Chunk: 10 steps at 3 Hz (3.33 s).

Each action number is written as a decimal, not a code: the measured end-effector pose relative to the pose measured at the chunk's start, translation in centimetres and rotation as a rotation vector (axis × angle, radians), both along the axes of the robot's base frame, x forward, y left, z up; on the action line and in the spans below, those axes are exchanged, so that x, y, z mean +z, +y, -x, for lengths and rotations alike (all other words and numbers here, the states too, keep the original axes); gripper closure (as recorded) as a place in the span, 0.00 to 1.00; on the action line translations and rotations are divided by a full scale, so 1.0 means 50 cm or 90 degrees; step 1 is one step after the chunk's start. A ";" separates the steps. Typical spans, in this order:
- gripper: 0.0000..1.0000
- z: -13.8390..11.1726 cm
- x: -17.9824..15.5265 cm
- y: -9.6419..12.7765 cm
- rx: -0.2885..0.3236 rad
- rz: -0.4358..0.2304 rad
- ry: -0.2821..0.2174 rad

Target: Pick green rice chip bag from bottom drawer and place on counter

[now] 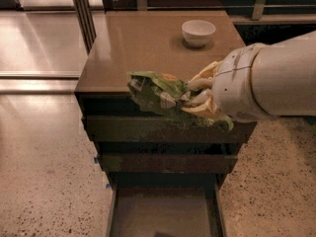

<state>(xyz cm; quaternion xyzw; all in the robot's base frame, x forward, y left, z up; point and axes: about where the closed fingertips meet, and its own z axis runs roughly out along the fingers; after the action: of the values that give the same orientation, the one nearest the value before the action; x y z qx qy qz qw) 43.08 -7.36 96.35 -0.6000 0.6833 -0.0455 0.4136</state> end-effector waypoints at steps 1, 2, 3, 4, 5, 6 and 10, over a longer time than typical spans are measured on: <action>1.00 -0.057 0.065 0.023 0.000 0.021 -0.034; 1.00 -0.122 0.112 0.003 -0.039 0.024 -0.077; 1.00 -0.175 0.141 -0.018 -0.072 0.015 -0.106; 1.00 -0.222 0.156 -0.041 -0.111 0.006 -0.117; 1.00 -0.255 0.173 -0.051 -0.146 0.002 -0.124; 1.00 -0.264 0.174 -0.055 -0.149 0.001 -0.130; 1.00 -0.539 0.009 -0.154 -0.171 -0.111 -0.029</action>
Offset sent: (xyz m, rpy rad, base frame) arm 0.1130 -0.0278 0.0729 -0.0108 -0.1969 -0.1661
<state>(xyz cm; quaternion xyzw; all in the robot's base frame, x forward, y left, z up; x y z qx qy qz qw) 70.05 -15.08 96.78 -0.4641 0.7489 -0.0544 0.4699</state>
